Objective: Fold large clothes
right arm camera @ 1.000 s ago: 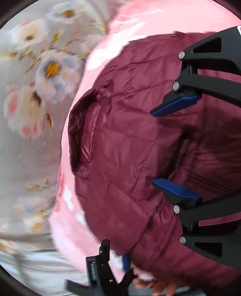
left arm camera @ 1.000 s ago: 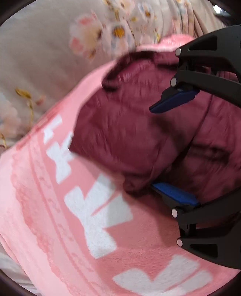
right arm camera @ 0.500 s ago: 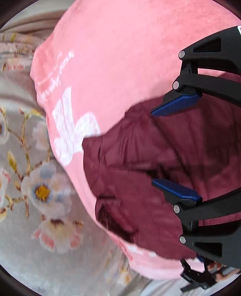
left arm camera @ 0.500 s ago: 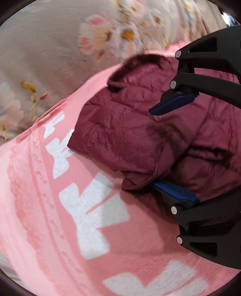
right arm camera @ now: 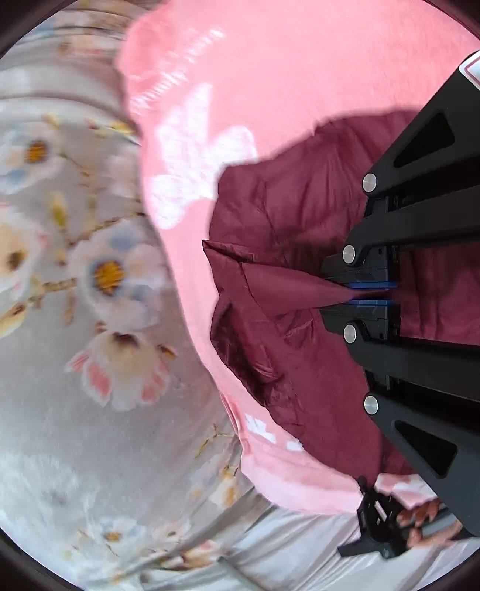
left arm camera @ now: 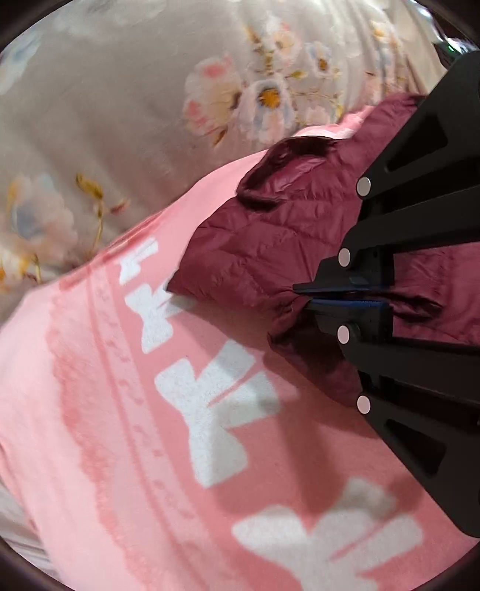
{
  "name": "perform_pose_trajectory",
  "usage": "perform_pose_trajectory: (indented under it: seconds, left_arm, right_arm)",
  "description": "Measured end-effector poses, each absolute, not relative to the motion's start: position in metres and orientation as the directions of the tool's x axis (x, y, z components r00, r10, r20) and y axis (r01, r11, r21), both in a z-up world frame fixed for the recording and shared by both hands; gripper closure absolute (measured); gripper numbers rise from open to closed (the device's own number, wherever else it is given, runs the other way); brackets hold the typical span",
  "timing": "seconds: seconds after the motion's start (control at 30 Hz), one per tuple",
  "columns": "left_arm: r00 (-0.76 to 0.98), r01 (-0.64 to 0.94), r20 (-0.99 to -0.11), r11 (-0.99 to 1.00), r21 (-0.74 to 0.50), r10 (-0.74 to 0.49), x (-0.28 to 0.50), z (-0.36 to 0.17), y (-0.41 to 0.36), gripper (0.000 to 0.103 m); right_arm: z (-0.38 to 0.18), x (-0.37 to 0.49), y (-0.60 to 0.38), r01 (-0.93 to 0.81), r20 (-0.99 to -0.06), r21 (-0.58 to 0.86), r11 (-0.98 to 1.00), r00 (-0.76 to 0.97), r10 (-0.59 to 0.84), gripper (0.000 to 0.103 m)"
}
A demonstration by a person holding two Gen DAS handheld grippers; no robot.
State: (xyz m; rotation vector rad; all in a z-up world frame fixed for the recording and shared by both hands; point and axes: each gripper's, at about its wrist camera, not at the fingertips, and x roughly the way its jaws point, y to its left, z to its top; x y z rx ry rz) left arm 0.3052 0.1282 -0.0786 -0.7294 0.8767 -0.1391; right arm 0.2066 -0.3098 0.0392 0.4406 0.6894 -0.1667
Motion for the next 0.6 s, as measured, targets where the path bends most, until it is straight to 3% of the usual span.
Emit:
perform_pose_trajectory:
  seconds: [0.17, 0.3, 0.4, 0.47, 0.53, 0.6]
  left_arm:
    - [0.571, -0.212, -0.739, 0.805, -0.554, -0.358, 0.316, -0.118, 0.11, 0.102]
    - [0.571, -0.201, -0.752, 0.832, -0.518, -0.33, 0.318, -0.119, 0.105, 0.102]
    - [0.568, -0.18, -0.777, 0.879, -0.441, -0.273, 0.317, -0.113, 0.097, 0.099]
    - [0.559, -0.179, -0.797, 0.905, -0.385, -0.228, 0.309, -0.102, 0.094, 0.091]
    - [0.569, -0.168, -0.799, 0.923, -0.346, -0.196, 0.295, -0.086, 0.094, 0.062]
    - [0.621, -0.121, -0.762, 0.94, -0.32, -0.18, 0.285, -0.058, 0.089, 0.057]
  right_arm:
    - [-0.033, 0.225, -0.314, 0.364, -0.811, 0.193, 0.911, 0.582, -0.06, 0.101]
    - [-0.057, 0.23, -0.313, 0.366, -0.832, 0.191, 0.911, 0.553, -0.048, 0.1]
    - [-0.054, 0.227, -0.313, 0.362, -0.835, 0.17, 0.917, 0.547, -0.061, 0.094]
    - [-0.041, 0.219, -0.315, 0.387, -0.831, 0.138, 0.912, 0.546, -0.106, 0.088]
    - [-0.022, 0.199, -0.31, 0.412, -0.809, 0.097, 0.906, 0.563, -0.17, 0.079]
    - [0.004, 0.185, -0.307, 0.423, -0.76, 0.064, 0.904, 0.608, -0.231, 0.079]
